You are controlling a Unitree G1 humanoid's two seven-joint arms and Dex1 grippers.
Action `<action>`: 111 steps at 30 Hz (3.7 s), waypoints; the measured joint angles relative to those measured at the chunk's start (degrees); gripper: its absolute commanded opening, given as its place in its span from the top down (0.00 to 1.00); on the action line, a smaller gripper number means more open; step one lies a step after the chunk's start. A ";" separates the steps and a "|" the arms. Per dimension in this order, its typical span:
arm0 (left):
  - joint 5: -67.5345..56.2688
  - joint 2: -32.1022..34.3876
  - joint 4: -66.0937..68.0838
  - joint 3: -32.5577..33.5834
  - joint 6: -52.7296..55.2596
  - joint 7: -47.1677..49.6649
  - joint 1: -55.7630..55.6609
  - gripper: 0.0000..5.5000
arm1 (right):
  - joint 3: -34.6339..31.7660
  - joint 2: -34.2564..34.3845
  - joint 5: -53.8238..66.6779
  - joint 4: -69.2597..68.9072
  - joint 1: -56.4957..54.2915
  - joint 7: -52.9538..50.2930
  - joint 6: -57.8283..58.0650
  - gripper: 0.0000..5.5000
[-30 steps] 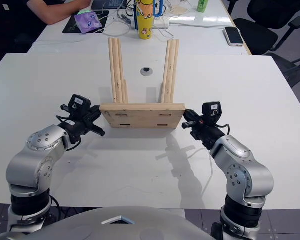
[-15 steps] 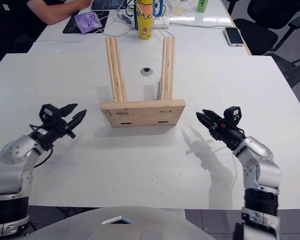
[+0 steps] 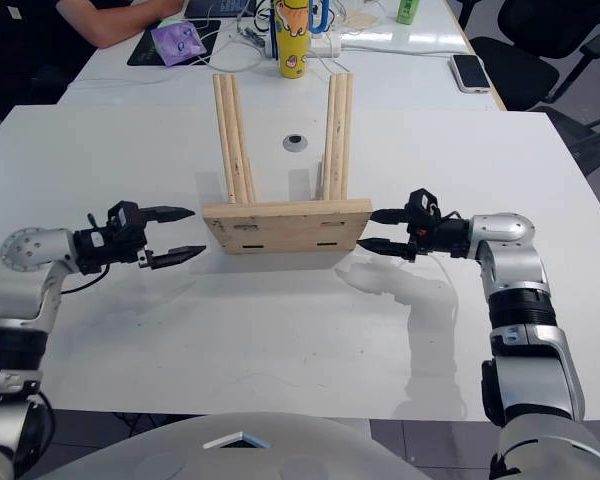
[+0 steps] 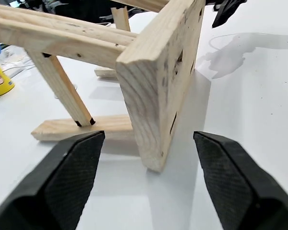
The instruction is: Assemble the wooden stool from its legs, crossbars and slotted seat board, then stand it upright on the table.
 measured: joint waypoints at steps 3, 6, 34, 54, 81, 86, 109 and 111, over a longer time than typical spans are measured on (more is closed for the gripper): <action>1.19 -0.88 5.46 -1.81 -2.87 -1.69 -3.52 0.37 | 0.50 1.13 -0.89 5.52 -3.37 1.11 -2.77 0.44; 2.28 -2.26 10.16 -3.55 -5.12 -2.94 -6.22 0.37 | 1.10 2.19 -2.23 9.60 -6.33 2.03 -5.08 0.44; -4.78 2.08 -14.58 -2.92 6.81 -7.17 8.59 0.75 | 0.63 -1.94 1.18 -16.81 10.11 9.97 7.44 0.71; -72.36 33.00 -20.96 7.24 79.87 -2.40 -7.36 0.76 | 8.11 -35.13 57.53 -38.04 -19.54 8.53 90.19 0.76; -56.59 18.11 2.96 19.20 87.50 6.68 -6.88 0.17 | 8.39 -32.34 53.70 -22.70 0.34 10.69 80.08 0.49; -53.68 19.33 -2.98 24.97 82.99 3.01 9.37 0.05 | 2.46 -32.75 51.28 -15.61 3.73 11.29 75.23 0.49; -28.29 22.32 -49.29 11.45 53.94 -0.14 38.86 0.25 | 1.43 -24.84 13.36 -7.82 22.40 4.28 29.94 0.81; -25.43 22.86 -52.69 7.59 51.99 1.22 36.81 0.29 | 2.03 -23.39 9.39 -7.32 19.35 4.03 22.82 0.85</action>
